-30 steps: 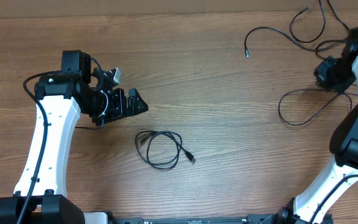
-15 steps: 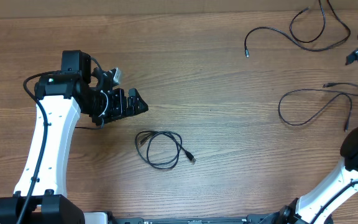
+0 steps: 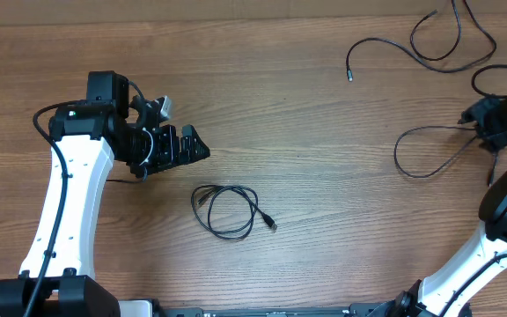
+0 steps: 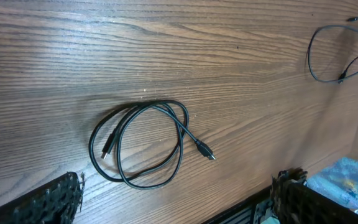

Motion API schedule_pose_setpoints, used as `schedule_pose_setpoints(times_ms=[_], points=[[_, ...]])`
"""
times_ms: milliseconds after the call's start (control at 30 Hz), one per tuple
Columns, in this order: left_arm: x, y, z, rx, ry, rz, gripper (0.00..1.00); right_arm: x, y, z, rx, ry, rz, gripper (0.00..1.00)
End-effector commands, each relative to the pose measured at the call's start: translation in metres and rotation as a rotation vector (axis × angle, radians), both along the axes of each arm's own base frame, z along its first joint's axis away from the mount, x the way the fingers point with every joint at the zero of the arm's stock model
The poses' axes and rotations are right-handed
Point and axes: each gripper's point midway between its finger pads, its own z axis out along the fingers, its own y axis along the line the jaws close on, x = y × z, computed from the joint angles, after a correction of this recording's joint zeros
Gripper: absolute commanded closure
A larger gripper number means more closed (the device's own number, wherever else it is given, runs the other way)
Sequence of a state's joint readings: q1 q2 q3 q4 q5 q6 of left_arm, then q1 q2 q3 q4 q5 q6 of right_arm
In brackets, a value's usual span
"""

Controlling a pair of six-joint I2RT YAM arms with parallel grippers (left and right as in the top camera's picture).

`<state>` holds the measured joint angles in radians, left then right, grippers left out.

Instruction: Untangle cables

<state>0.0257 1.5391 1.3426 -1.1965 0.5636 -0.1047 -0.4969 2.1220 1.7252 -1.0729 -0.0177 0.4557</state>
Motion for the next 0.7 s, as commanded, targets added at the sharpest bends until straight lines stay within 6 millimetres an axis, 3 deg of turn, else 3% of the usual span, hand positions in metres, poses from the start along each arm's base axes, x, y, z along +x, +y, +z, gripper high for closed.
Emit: schedule_pose_setpoints(times_ms=[0, 67, 100, 333, 533, 667], points=[[0.000, 0.000, 0.000, -0.002, 0.002, 0.006, 0.00, 0.008, -0.002, 0.002, 0.000, -0.045, -0.051, 0.74], [0.000, 0.000, 0.000, -0.002, 0.002, 0.006, 0.01, 0.022, 0.005, 0.005, 0.046, -0.109, -0.043, 0.92], [0.000, 0.000, 0.000, -0.002, 0.002, 0.006, 0.01, 0.028, 0.010, 0.007, 0.076, -0.137, -0.048, 0.96], [0.000, 0.000, 0.000, -0.002, 0.003, 0.006, 0.00, 0.070, 0.050, 0.039, 0.398, -0.373, -0.077, 0.96], [0.000, 0.000, 0.000, -0.002, 0.002, 0.006, 0.00, 0.078, 0.043, 0.058, 0.411, -0.414, -0.113, 0.96], [0.000, 0.000, 0.000, -0.002, 0.002, 0.006, 0.00, 0.067, 0.024, 0.043, 0.258, -0.334, -0.156, 0.96]])
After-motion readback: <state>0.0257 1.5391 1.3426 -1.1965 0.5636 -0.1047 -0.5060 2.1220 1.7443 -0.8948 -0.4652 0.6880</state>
